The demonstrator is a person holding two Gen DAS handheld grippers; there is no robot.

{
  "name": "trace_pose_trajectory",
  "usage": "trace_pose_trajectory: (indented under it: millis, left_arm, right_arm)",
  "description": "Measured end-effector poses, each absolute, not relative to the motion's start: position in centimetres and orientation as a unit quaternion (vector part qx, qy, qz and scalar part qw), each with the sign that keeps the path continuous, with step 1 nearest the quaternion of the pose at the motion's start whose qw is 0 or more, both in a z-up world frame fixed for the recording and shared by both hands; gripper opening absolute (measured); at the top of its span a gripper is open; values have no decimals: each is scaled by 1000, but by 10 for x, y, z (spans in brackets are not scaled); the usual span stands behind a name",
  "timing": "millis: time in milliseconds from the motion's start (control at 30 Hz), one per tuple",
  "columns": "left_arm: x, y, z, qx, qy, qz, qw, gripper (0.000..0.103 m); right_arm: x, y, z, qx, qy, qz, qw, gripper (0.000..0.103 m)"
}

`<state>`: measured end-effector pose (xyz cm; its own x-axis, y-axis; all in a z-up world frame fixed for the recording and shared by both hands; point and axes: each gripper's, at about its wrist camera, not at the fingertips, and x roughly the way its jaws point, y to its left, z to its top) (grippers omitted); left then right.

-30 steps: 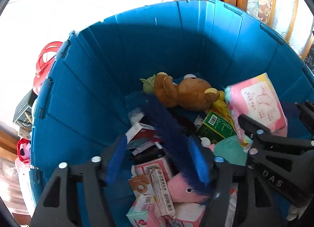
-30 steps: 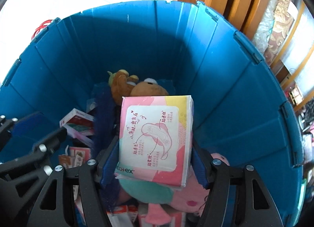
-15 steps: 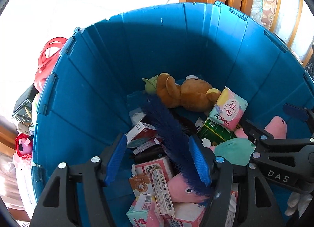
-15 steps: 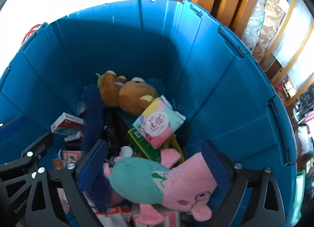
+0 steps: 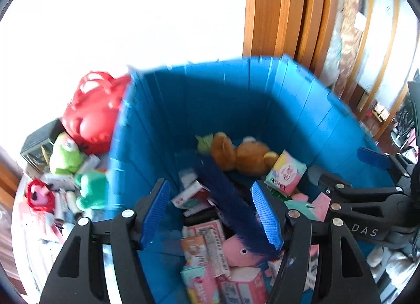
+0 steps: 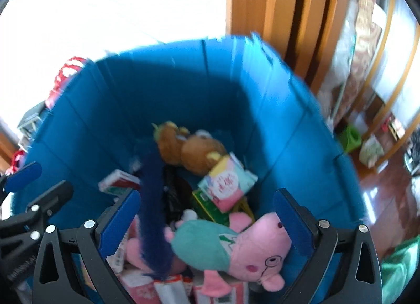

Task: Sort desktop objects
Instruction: 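Move both tools back over the pile on the table, then grasp the red box with the left tool while the right tool grasps the white goose plush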

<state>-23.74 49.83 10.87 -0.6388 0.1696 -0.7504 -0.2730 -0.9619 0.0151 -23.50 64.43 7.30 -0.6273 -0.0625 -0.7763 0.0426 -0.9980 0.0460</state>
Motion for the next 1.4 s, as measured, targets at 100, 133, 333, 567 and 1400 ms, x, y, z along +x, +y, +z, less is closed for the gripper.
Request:
trace_pose_trajectory:
  millis: [100,133,333,567,1400]
  left_arm:
    - [-215,467,136,-367,60,920,126,75]
    - [-207,455,142,-352,59,926,125,76]
    - [-170,356,152,-297,45,948,101,79]
    - [-149,214,112,-314,40,947,41,79]
    - [-151,-32,-109,-493,-55,866,-69,79]
  right_arm:
    - [-213,629,100,396,-19,-917,49,103]
    - [-205,624,109,385,-25,-921,58,103]
    - [-158,578,145,332,-52,-935,108,103]
    - [-111,496,169,288,-46,-944,153,103]
    - [-122,283,-10,413,-50,-894,168,103]
